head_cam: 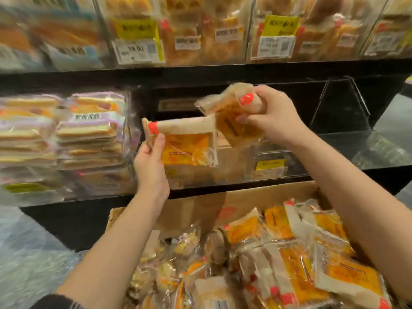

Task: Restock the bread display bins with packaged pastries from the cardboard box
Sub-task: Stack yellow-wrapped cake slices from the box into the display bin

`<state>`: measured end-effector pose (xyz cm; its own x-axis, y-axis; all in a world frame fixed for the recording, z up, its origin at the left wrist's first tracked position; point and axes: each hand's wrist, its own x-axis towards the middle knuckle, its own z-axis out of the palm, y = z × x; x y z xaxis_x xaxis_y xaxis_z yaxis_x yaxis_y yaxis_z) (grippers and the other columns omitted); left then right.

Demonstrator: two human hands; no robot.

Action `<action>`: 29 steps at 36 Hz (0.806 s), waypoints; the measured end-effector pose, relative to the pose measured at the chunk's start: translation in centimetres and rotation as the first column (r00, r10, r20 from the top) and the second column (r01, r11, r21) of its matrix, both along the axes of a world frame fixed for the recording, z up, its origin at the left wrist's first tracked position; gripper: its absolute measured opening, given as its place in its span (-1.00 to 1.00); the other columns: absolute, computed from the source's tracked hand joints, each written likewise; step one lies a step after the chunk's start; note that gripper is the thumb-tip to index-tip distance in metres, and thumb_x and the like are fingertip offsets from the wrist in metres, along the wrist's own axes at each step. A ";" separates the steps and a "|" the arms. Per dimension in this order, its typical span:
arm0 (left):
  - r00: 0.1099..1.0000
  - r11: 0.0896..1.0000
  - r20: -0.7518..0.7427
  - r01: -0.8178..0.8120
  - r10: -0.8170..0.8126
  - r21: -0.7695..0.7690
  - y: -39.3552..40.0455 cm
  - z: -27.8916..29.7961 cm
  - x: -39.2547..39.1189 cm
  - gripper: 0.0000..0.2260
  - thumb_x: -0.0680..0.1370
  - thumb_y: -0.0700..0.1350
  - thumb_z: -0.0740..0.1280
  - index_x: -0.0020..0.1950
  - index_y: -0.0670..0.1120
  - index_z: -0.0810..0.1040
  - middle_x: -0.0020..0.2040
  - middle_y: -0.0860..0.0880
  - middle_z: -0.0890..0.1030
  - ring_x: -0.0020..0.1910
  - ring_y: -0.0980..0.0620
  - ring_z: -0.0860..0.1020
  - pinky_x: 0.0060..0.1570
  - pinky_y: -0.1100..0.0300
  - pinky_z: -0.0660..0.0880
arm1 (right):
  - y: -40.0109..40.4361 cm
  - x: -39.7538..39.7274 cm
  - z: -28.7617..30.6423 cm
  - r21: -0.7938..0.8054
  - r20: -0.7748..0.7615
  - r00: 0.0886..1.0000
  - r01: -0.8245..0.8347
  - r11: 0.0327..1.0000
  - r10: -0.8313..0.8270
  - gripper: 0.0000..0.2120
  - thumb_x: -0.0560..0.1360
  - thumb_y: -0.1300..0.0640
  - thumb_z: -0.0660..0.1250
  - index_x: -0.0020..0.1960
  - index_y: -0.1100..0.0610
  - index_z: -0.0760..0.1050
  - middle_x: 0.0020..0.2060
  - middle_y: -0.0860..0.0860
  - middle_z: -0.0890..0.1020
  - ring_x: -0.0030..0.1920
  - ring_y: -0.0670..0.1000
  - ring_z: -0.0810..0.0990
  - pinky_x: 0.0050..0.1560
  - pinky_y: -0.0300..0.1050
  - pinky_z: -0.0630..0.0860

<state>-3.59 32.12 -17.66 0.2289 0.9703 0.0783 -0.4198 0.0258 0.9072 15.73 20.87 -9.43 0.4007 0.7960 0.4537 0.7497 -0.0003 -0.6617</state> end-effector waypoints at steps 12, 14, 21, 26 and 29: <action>0.982 0.974 0.138 -0.152 0.129 0.170 6.6 6.5 -0.9 -0.75 0.50 0.04 0.37 0.12 -0.01 0.51 0.18 -0.11 0.61 0.20 -0.09 0.57 0.22 -0.15 0.48 | 6.0 -0.6 -1.5 -0.480 0.395 0.912 0.101 0.872 0.111 -0.81 0.54 0.22 0.30 -0.07 -0.06 0.40 -0.05 -0.02 0.54 0.09 0.07 0.56 0.19 0.06 0.50; 0.983 0.978 0.147 -0.135 0.111 0.161 7.0 6.5 -0.5 -0.79 0.56 0.00 0.33 0.15 -0.02 0.49 0.19 -0.09 0.60 0.19 -0.06 0.57 0.22 -0.12 0.49 | 6.0 -0.4 -1.9 -0.566 0.346 0.922 0.056 0.822 0.176 -0.83 0.53 0.18 0.32 -0.09 -0.09 0.42 -0.04 -0.02 0.57 0.06 0.06 0.57 0.16 0.04 0.52; 0.987 0.988 0.125 -0.111 0.097 0.105 7.3 4.2 0.4 -0.92 0.62 -0.06 0.24 0.10 0.03 0.48 0.09 0.00 0.61 0.11 0.05 0.59 0.06 0.13 0.55 | 7.8 -0.1 -2.9 -0.756 0.259 0.944 0.068 0.651 0.203 -0.77 0.56 0.04 0.26 0.21 0.02 0.46 0.04 -0.01 0.56 0.11 0.04 0.54 0.20 0.00 0.49; 0.991 0.990 0.093 -0.104 0.095 0.092 7.4 2.6 1.2 -0.81 0.62 -0.06 0.23 0.23 0.00 0.44 0.05 0.04 0.60 0.03 0.11 0.59 -0.10 0.21 0.55 | 7.8 1.6 -3.9 -0.789 0.132 0.988 0.056 0.612 0.080 -0.51 0.56 -0.20 0.17 0.36 0.07 0.37 0.21 0.03 0.48 0.27 0.13 0.46 0.31 0.08 0.41; 0.996 0.988 0.029 -0.087 0.084 0.131 7.7 2.3 1.8 -0.76 0.61 -0.05 0.25 0.27 -0.04 0.45 0.07 0.00 0.62 0.05 0.05 0.61 -0.03 0.12 0.58 | 7.7 1.9 -4.7 -0.657 0.179 0.974 0.016 0.753 0.135 -0.48 0.51 -0.27 0.23 0.35 0.00 0.41 0.21 -0.01 0.53 0.17 0.02 0.51 0.22 -0.04 0.45</action>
<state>-1.83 39.82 -15.37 0.1419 0.9671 0.2113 -0.4364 -0.1305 0.8902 17.61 28.53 -14.14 0.3020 0.9458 -0.1195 0.8787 -0.3248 -0.3498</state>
